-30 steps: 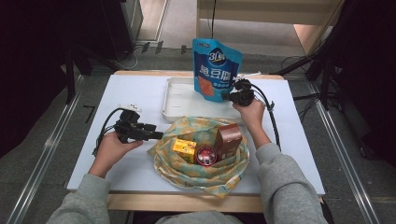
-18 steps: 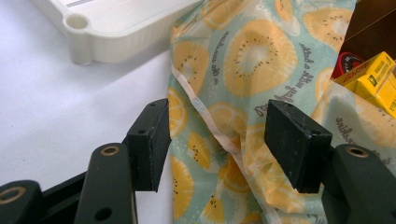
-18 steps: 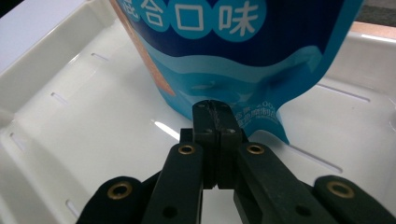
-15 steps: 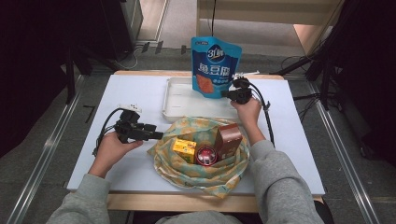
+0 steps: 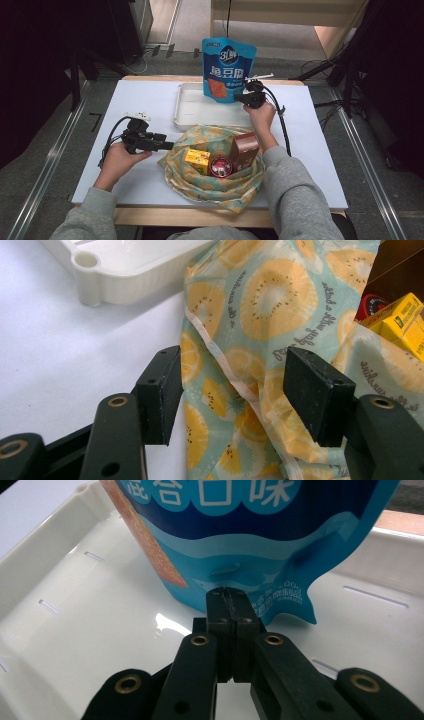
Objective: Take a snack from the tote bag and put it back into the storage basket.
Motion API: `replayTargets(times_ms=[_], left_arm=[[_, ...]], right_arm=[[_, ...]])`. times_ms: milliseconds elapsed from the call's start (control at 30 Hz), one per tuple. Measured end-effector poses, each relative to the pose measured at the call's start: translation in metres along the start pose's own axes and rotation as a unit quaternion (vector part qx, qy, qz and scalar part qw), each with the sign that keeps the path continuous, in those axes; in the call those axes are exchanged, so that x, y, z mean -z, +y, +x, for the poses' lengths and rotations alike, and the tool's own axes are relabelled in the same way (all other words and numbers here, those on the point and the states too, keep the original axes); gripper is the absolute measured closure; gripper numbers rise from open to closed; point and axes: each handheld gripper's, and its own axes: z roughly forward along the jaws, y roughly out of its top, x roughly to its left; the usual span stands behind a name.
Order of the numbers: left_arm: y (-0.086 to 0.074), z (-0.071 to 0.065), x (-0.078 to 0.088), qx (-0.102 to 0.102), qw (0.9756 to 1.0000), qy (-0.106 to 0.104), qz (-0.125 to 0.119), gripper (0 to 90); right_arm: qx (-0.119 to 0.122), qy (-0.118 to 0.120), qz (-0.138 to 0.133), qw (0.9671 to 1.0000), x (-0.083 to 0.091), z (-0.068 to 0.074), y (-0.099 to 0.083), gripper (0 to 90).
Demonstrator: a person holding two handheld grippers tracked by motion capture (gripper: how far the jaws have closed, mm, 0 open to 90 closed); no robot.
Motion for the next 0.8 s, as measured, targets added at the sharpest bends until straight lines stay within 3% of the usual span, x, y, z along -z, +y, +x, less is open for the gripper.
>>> replayTargets(times_ms=[400,500,600,700,800], left_arm=[[0.000,0.000,0.001,0.002,1.0000,0.000,0.000,41.0],[0.000,0.000,0.001,0.001,1.0000,-0.001,-0.002,40.9],[0.000,0.000,0.001,0.002,1.0000,-0.001,-0.001,40.7],[0.000,0.000,0.001,0.001,1.0000,0.000,-0.001,40.5],[0.000,-0.001,0.001,0.001,1.0000,0.000,-0.002,40.3]], right_arm=[[0.003,0.024,0.005,0.9997,0.006,0.001,0.000,88.7],[0.014,0.030,0.015,0.9993,0.013,0.004,0.001,86.5],[0.021,0.040,0.003,0.9990,0.023,0.007,0.001,86.3],[0.040,0.033,0.001,0.9987,0.033,0.011,0.003,86.0],[0.044,0.036,-0.001,0.9984,0.043,0.013,0.003,84.6]])
